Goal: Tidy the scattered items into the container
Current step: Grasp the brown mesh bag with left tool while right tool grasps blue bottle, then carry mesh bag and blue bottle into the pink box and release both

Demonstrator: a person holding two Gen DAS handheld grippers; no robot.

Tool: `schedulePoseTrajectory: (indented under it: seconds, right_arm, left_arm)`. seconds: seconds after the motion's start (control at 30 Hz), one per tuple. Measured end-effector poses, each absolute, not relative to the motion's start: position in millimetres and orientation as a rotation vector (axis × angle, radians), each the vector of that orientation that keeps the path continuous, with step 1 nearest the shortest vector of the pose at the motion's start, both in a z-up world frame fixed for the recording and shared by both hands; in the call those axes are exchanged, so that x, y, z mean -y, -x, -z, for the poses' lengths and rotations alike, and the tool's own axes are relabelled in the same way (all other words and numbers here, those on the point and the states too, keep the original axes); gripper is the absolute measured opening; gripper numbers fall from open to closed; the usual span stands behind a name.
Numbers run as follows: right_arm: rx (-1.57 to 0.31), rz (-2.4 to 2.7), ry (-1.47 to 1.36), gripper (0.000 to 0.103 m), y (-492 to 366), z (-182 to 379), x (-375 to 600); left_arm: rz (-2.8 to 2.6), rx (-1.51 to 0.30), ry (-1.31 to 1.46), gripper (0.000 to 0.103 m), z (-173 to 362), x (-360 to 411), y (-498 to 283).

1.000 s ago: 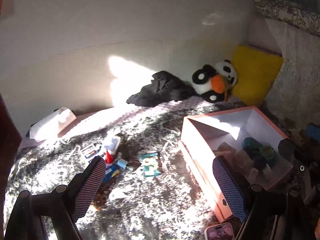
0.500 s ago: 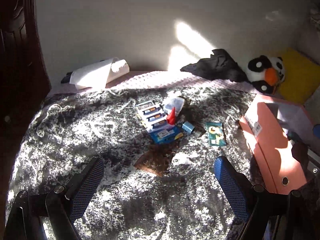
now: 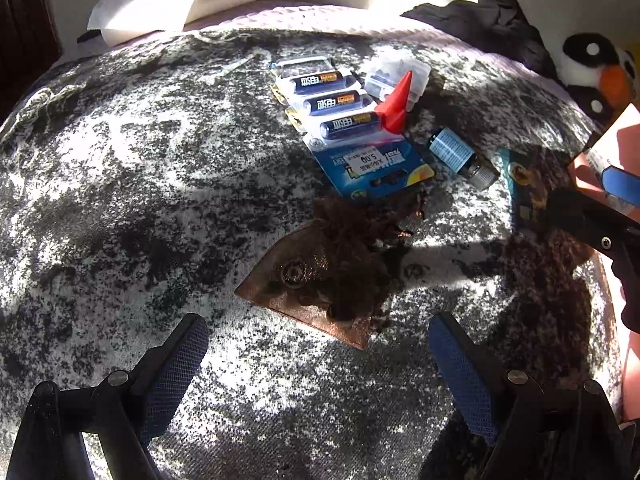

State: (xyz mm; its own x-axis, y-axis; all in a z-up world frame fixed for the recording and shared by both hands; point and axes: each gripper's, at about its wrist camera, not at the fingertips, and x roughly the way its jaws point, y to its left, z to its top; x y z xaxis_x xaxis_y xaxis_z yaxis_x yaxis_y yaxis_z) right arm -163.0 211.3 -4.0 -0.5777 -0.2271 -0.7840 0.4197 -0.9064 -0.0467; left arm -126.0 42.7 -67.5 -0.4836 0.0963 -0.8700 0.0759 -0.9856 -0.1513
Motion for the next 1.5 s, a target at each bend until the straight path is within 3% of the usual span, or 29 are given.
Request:
schedulePoseTrajectory:
  seconds: [0.43, 0.5, 0.57, 0.63, 0.67, 0.7, 0.77, 0.8, 1.03, 1.5]
  right_arm:
    - [-0.359, 2.376, -1.331, 0.068, 249, 72, -182]
    - [-0.342, 2.356, -1.341, 0.056, 253, 79, -180]
    - [-0.333, 2.364, -1.335, 0.031, 253, 78, -181]
    - [-0.307, 2.365, -1.337, 0.027, 251, 75, -183]
    - [-0.290, 2.364, -1.338, 0.026, 250, 74, -185]
    - [-0.275, 2.364, -1.341, 0.026, 248, 72, -187]
    - [-0.255, 2.367, -1.342, 0.026, 242, 69, -190]
    - [-0.246, 2.369, -1.341, 0.026, 239, 67, -192]
    - [-0.207, 2.382, -1.295, 0.026, 195, 36, -203]
    - [-0.113, 2.452, -1.057, 0.026, 55, -69, -231]
  left_arm:
    - [-2.764, 0.098, 1.567, 0.097, 94, -58, 149]
    - [-2.784, 0.105, 1.546, 0.097, 95, -54, 153]
    - [-2.807, 0.105, 1.516, 0.094, 96, -49, 155]
    - [-2.837, 0.068, 1.500, 0.079, 95, -48, 155]
    - [-2.838, 0.063, 1.491, 0.065, 93, -47, 154]
    - [-2.833, 0.075, 1.487, 0.045, 91, -45, 153]
    - [-2.821, 0.115, 1.492, 0.030, 86, -40, 152]
    - [-2.813, 0.139, 1.499, 0.028, 84, -36, 151]
    - [-2.814, 0.207, 1.448, 0.021, 49, -29, 123]
    - [-2.851, 0.088, 1.178, 0.021, -68, -75, 30]
